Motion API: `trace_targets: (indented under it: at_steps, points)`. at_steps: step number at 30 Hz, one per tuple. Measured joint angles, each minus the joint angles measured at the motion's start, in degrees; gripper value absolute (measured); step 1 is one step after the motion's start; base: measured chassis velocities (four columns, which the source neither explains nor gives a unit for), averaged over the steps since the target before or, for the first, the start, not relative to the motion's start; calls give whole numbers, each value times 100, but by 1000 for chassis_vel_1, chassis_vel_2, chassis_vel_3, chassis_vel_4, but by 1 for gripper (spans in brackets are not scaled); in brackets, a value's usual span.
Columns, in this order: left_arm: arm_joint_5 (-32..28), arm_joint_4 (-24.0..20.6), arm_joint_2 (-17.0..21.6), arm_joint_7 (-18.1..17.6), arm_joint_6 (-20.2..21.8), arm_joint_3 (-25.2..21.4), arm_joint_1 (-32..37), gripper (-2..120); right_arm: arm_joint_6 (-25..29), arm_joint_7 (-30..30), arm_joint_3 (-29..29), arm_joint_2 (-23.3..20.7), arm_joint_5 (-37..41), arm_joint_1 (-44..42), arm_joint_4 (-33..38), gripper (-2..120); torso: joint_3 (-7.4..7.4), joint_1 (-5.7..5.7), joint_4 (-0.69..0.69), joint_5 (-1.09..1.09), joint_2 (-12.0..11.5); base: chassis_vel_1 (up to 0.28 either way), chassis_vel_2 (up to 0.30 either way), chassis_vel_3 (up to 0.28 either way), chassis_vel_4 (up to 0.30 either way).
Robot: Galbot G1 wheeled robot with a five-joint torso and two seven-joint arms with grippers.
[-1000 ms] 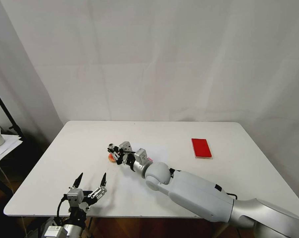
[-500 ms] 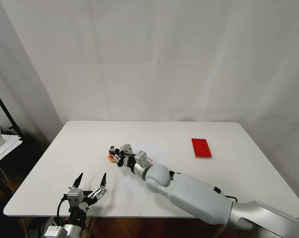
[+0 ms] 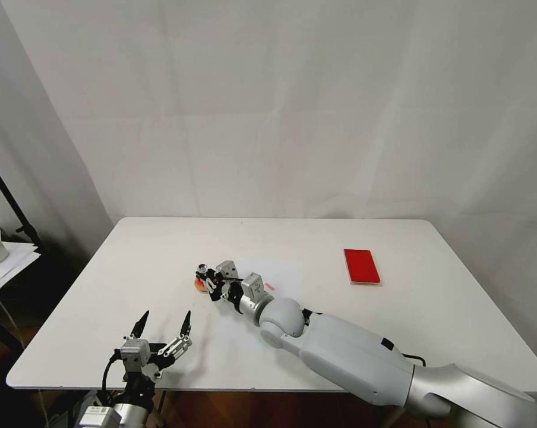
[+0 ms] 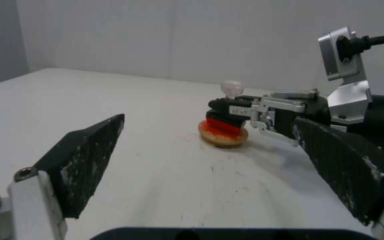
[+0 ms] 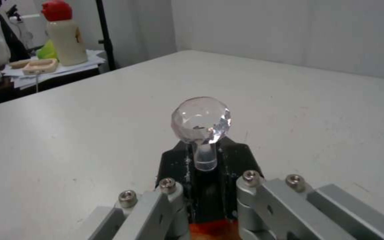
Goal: Pick up the stamp from the ink pad and place it onto another ink pad.
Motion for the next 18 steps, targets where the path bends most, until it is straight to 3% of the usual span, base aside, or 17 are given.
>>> trace_targets:
  at_steps: [14,16,18]
  points:
    - [0,0,0,0,0,0,0,100,11,25,2,-30,-26,-65,21,10,0,0,0,0,0,0,0,0,0]
    - [0,0,0,0,0,0,0,100,12,25,-2,-39,-26,-69,33,12,0,0,0,0,0,0,0,0,0]
    - [0,0,0,0,0,0,0,100,11,25,-13,-54,-26,-78,52,22,0,0,0,0,0,0,0,0,0]
